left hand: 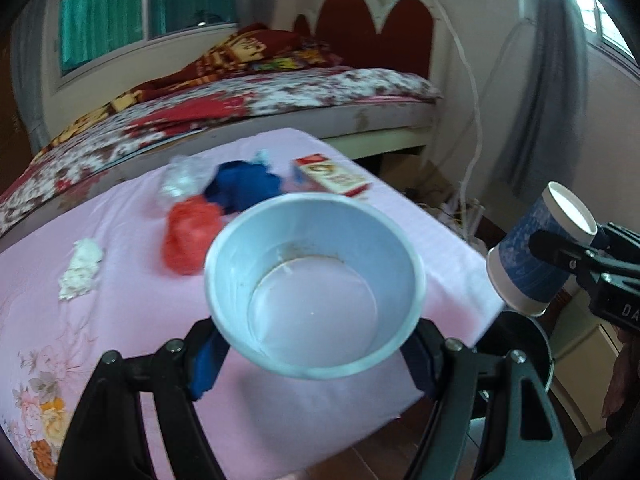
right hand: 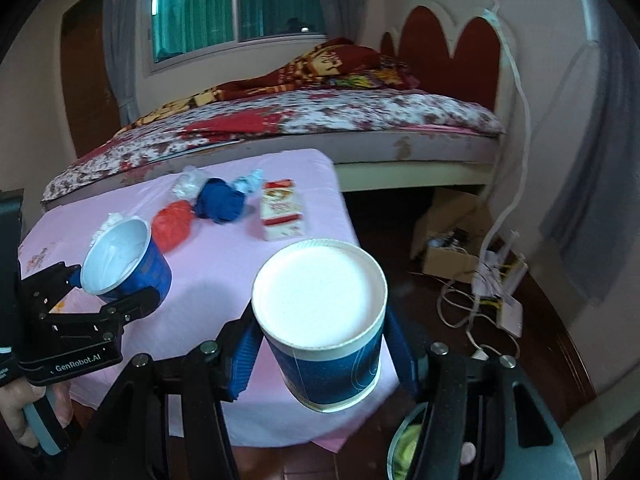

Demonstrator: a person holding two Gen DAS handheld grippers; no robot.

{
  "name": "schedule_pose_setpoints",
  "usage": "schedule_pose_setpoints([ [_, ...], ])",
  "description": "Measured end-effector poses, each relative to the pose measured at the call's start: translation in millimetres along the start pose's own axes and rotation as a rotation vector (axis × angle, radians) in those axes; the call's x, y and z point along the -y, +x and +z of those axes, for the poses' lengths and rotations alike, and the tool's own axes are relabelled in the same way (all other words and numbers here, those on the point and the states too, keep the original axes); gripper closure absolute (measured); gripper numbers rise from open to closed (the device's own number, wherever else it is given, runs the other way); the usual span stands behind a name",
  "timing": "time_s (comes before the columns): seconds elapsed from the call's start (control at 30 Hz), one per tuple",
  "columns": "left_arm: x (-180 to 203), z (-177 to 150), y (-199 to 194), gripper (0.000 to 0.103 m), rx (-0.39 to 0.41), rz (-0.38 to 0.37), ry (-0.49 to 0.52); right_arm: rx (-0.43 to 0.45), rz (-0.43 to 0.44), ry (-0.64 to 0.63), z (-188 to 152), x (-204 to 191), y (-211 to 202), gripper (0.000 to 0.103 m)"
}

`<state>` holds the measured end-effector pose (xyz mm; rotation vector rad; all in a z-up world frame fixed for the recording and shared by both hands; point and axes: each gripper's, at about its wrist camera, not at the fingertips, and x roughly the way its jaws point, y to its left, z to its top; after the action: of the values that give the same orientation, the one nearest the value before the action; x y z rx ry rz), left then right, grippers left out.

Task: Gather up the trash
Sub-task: 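Carry the blue bowl and blue cup over the black bin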

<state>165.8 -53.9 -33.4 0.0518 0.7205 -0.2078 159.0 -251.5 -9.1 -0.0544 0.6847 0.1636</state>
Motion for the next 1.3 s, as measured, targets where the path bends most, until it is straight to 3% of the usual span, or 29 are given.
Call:
schedule_pose_setpoints([
  [0.67, 160.0, -19.4, 23.5, 0.027, -0.068, -0.240, 0.229, -0.078, -0.159, 0.156, -88.7, 136.7, -42.1, 0.043],
  [1.13, 233.7, -58.2, 81.5, 0.027, -0.267, -0.467, 0.312, -0.173, -0.159, 0.201, -149.9, 196.7, -28.2, 0.043],
  [1.3, 258.0, -76.3, 106.2, 0.027, -0.345, -0.501, 0.353, -0.226, -0.131, 0.217, -174.0, 216.5, -7.7, 0.043],
])
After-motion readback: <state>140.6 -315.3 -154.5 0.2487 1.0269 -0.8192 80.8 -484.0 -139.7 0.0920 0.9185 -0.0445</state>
